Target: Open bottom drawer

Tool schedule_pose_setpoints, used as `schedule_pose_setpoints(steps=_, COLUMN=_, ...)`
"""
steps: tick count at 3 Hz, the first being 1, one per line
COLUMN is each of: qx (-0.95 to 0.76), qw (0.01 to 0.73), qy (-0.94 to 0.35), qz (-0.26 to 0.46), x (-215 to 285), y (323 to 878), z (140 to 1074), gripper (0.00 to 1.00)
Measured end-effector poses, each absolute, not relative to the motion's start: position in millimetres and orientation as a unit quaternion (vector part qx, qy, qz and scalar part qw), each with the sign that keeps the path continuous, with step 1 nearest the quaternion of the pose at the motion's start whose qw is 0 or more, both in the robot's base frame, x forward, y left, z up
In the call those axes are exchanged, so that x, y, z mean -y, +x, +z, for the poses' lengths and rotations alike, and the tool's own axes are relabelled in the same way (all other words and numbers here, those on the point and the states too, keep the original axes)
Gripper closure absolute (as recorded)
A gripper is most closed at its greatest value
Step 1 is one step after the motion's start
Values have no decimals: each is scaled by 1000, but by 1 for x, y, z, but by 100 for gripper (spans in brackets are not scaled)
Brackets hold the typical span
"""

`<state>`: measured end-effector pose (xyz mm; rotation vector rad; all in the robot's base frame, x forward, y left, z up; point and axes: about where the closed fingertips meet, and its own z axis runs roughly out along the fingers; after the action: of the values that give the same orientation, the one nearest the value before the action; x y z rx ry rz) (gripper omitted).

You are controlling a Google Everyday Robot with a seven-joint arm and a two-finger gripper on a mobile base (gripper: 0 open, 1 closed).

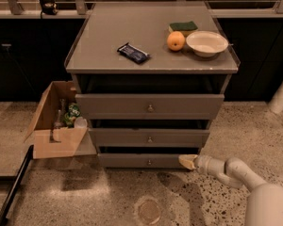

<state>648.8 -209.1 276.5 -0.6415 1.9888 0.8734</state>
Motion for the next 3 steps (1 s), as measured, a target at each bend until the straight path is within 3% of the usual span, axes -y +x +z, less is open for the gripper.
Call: schedule_pose_setpoints(steps=3, qx=-800, qw=463, qy=-219, qz=314, x=212, y=665, z=261, gripper=100)
